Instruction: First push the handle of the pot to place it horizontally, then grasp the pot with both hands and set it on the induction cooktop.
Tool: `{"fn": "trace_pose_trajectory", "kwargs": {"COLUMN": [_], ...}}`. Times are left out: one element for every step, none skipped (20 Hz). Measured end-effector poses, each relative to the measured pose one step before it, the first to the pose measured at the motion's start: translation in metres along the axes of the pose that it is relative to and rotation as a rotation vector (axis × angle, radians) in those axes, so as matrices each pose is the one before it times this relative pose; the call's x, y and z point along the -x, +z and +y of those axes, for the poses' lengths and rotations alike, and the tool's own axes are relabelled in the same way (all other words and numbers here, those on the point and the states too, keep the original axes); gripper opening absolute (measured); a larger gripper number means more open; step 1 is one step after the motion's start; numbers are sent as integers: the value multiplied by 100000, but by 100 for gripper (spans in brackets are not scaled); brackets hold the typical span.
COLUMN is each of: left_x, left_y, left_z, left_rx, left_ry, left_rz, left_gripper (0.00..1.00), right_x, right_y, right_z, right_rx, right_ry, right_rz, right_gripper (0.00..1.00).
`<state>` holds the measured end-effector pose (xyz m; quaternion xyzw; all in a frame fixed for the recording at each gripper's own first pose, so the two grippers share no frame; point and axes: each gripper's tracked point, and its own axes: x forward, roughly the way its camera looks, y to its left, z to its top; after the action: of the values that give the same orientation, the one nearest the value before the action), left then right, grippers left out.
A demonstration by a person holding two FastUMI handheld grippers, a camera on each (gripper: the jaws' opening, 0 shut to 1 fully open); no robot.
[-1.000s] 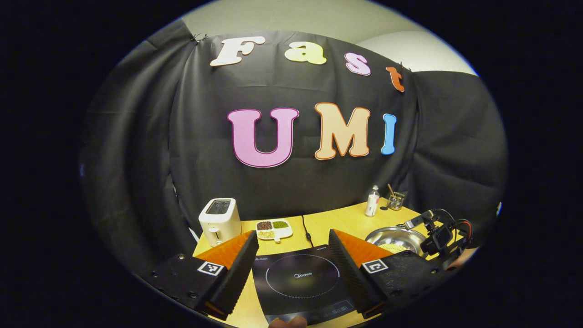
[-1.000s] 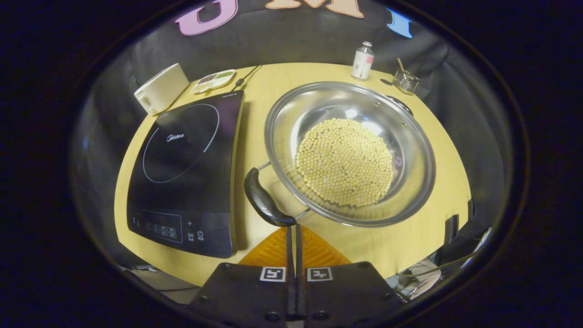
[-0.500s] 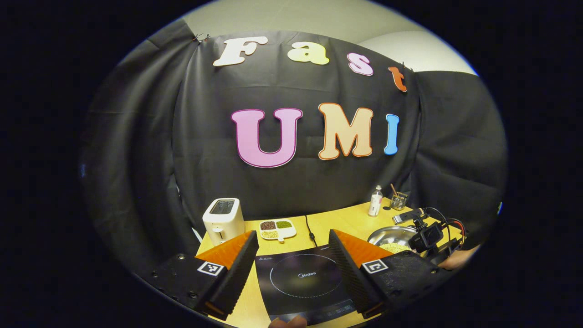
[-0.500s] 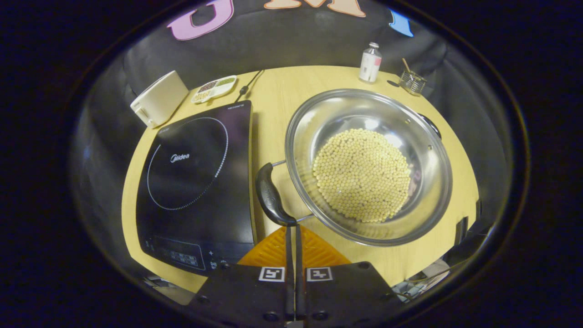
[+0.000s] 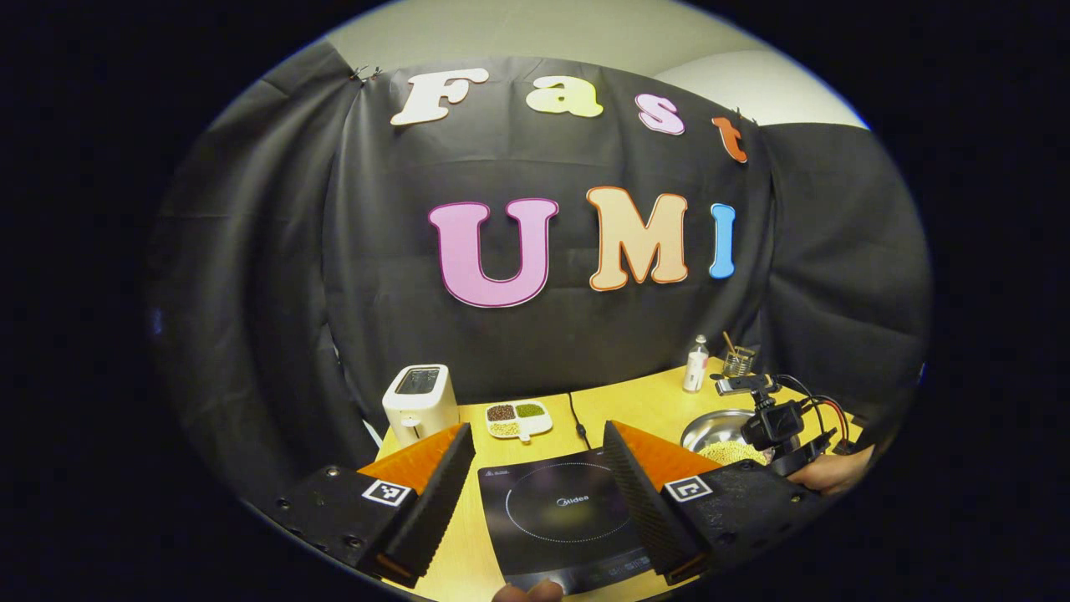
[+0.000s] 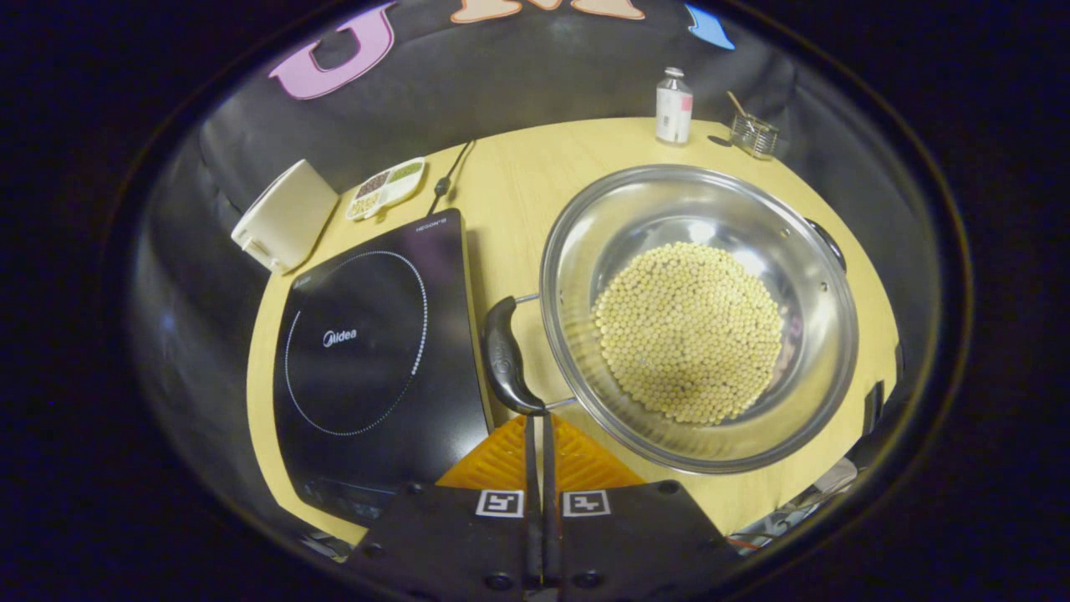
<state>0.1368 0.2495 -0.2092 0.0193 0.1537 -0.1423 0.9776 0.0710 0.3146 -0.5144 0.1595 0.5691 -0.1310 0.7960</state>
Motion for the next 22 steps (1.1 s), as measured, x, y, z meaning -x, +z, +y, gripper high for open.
{"fn": "trace_pose_trajectory", "kwargs": {"left_x": [107,93,5,-90,-118,8,-7,-205,-58,-129,-255,-305,-362,-271,-440,-345,-377,-389,-779,-553,-445,-546], "left_y": [134,71,184,51,58,-40,82,-64,-164,-383,-206,-369,-362,-449,-16,-235,-374,-153,-214,-687,-86,64], "left_z": [-9,-63,-174,-420,-450,-421,-531,-650,-616,-784,-919,-958,-956,-830,-681,-670,-972,-1165,-1003,-734,-694,-819], "left_rx": [-468,-511,-388,-123,95,367,513,474,379,738,1040,858,559,374,490,1026,2131,2459,1563,759,757,919], "left_ry": [206,208,-186,-765,-795,-1008,-1100,-1273,-1210,-1581,-1902,-1770,-1627,-1213,-115,475,-150,-440,-81,1009,1282,628], "left_rz": [-57,-54,-167,-115,227,277,127,351,1032,1206,1191,1744,1780,1904,976,2029,1646,667,1742,2610,1382,381], "left_gripper": [94,94,94,94,94,94,94,94,94,94,95,95,95,95,95,95,95,96,95,94,95,95], "right_x": [159,154,329,443,650,539,538,538,735,653,618,457,522,383,216,303,309,173,-277,-21,-429,-345], "right_y": [-15,5,20,256,334,438,444,527,554,618,530,762,969,774,343,700,852,987,922,581,378,588], "right_z": [13,61,284,142,39,-5,-182,-373,-615,-907,-1157,-1323,-1249,-954,-865,-1061,-1127,-1152,-1582,-1378,-968,-1083], "right_rx": [116,157,-146,260,59,-111,-459,-684,-666,-248,349,1321,1815,1813,1690,1151,262,268,1434,1500,1188,303], "right_ry": [415,892,2069,1909,2224,1788,1369,575,45,-1090,-1552,-2242,-1423,-353,21,-199,-434,-414,-1443,-196,570,1015], "right_rz": [74,124,-685,-1347,-2200,-2273,-2365,-2464,-2666,-2629,-2368,-3273,-3773,-2303,-1710,-1116,-1363,-2245,-1807,-756,-238,-173], "right_gripper": [3,0,3,3,3,0,3,3,0,0,2,0,0,0,3,3,5,7,14,18,22,29]}}
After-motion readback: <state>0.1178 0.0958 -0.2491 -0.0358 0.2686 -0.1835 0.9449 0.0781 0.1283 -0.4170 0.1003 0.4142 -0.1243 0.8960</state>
